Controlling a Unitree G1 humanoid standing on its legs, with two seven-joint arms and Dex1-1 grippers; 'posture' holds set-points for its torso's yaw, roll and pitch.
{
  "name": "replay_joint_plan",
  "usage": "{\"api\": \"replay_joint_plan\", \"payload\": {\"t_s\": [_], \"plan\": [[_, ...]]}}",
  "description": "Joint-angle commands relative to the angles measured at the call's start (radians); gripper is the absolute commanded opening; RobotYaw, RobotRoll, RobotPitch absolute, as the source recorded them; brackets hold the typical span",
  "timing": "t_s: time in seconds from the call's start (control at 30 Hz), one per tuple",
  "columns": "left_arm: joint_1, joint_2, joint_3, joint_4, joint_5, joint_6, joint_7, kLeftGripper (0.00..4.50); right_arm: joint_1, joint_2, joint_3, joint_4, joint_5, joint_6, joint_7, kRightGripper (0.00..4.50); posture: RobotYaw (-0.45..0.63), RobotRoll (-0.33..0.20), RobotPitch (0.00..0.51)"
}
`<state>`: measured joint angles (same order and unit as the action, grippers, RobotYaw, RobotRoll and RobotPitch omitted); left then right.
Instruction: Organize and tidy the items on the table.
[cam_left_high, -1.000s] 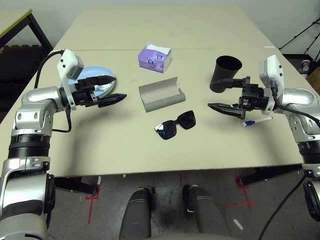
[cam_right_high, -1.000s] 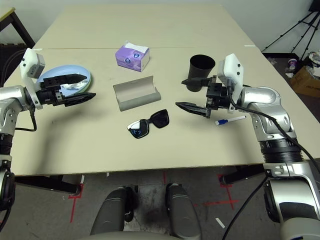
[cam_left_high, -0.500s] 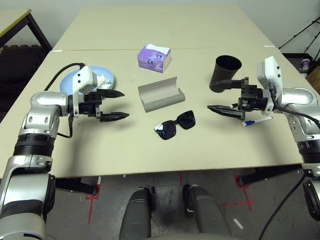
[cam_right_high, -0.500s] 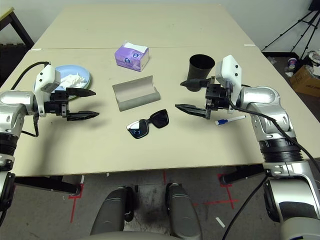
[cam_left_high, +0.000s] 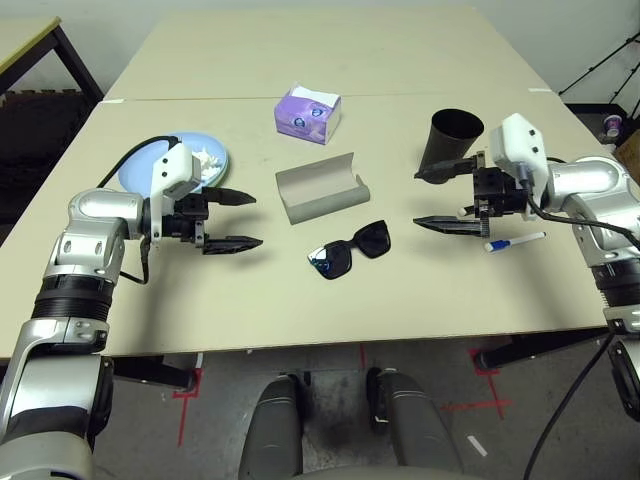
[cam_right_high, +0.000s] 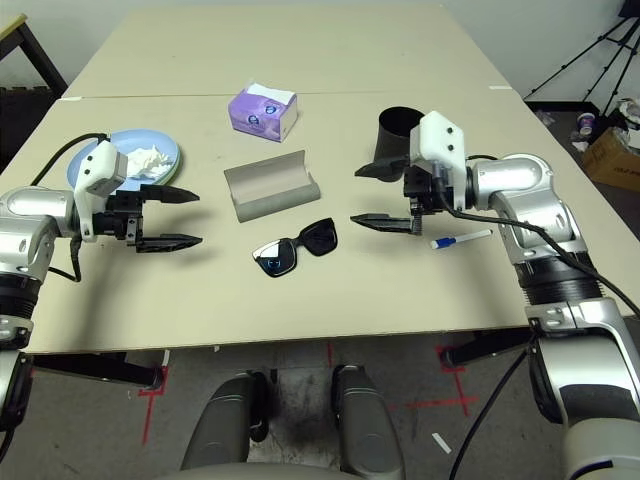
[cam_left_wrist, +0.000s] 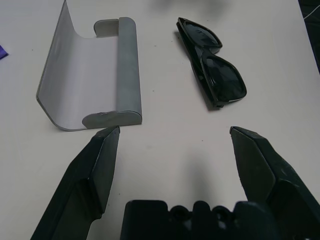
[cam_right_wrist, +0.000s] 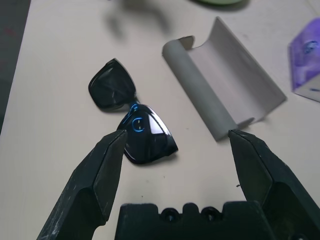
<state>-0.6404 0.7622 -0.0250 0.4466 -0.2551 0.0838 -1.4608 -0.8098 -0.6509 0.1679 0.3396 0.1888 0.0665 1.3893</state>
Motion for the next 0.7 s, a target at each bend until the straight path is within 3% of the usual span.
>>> {"api": "replay_joint_plan", "payload": {"t_s": [0.03,0.17,0.27,0.4,0.7], "plan": [[0.029,-0.004,-0.006,-0.047,-0.003,0.005,0.010,4.49,-0.024,0.025,0.038,0.014,-0.017,-0.001,0.019,4.50,0.00,0.000,0.183],[0.051,-0.001,-0.004,-0.082,-0.010,0.020,0.024,4.49,-0.034,0.037,0.075,-0.026,-0.050,0.068,0.008,4.50,0.01,0.000,0.185],[0.065,-0.001,-0.001,-0.104,-0.017,0.033,0.037,4.49,-0.090,0.029,0.149,-0.083,-0.136,0.158,-0.008,4.50,0.02,0.000,0.192],[0.090,-0.015,-0.008,-0.150,-0.021,0.050,0.064,4.49,-0.132,0.013,0.175,-0.152,-0.144,0.238,0.032,4.50,0.02,0.000,0.194],[0.118,-0.024,-0.009,-0.190,-0.025,0.069,0.089,4.49,-0.181,-0.013,0.288,-0.263,-0.254,0.242,0.081,4.50,0.03,0.000,0.196]]}}
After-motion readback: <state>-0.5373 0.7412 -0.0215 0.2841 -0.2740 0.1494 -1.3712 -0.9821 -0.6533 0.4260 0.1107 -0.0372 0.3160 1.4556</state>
